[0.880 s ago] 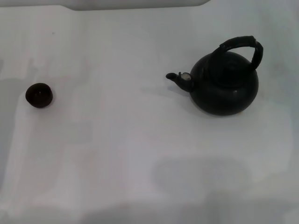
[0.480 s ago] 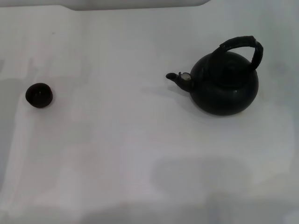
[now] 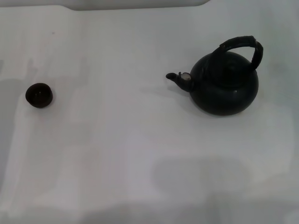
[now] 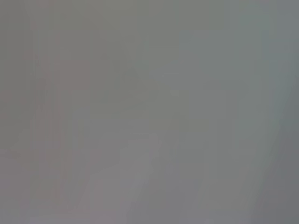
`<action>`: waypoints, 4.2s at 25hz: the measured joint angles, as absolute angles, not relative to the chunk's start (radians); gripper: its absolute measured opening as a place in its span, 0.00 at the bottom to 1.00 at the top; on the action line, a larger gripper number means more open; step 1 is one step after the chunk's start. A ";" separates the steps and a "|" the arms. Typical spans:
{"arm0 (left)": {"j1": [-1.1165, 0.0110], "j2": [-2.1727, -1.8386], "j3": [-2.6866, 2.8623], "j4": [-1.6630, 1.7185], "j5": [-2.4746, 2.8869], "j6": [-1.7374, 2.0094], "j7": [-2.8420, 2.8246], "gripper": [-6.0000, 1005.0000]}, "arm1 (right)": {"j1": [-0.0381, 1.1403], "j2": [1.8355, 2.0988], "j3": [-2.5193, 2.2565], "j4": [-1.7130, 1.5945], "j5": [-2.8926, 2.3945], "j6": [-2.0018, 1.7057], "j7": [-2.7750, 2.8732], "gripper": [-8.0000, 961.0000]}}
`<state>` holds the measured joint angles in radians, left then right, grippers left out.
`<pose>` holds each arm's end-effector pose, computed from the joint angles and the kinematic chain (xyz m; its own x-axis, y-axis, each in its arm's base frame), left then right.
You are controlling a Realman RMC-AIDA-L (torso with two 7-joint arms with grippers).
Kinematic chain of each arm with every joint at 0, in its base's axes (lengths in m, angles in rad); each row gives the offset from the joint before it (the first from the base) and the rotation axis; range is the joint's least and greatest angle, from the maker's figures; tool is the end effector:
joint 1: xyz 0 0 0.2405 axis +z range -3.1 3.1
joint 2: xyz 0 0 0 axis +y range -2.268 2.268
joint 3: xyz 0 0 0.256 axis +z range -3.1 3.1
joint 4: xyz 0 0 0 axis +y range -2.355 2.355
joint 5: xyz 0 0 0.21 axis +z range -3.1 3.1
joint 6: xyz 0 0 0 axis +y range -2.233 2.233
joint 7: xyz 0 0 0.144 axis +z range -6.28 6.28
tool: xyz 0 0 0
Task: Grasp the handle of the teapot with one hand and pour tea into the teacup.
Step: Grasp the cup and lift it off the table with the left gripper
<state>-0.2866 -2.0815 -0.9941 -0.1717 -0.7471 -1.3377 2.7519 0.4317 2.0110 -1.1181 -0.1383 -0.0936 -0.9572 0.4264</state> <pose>-0.3525 0.2828 0.0085 0.5013 -0.1285 0.8557 0.8569 -0.0630 -0.5115 0.3972 0.3432 0.0676 0.5703 -0.0107 -0.8214 -0.8071 0.1783 -0.5628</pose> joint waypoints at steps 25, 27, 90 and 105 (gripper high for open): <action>-0.216 -2.085 -0.980 -0.164 -0.545 -1.327 2.747 0.83 | 0.446 2.007 -1.117 -0.144 -0.094 -0.957 0.392 0.90; -0.215 -2.085 -0.980 -0.164 -0.535 -1.322 2.747 0.83 | 0.449 2.007 -1.117 -0.144 -0.094 -0.957 0.390 0.90; -0.235 -2.085 -0.965 -0.170 -0.413 -1.045 2.749 0.83 | 0.454 2.007 -1.117 -0.144 -0.094 -0.962 0.388 0.90; -0.244 -2.083 -0.960 -0.167 -0.413 -1.012 2.749 0.80 | 0.454 2.008 -1.117 -0.153 -0.094 -0.965 0.388 0.90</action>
<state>-0.2437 -2.0831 -0.9595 -0.1668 -0.4127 -1.0120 2.7489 0.4539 2.0084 -1.1167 -0.1533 -0.0936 -0.9651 0.3881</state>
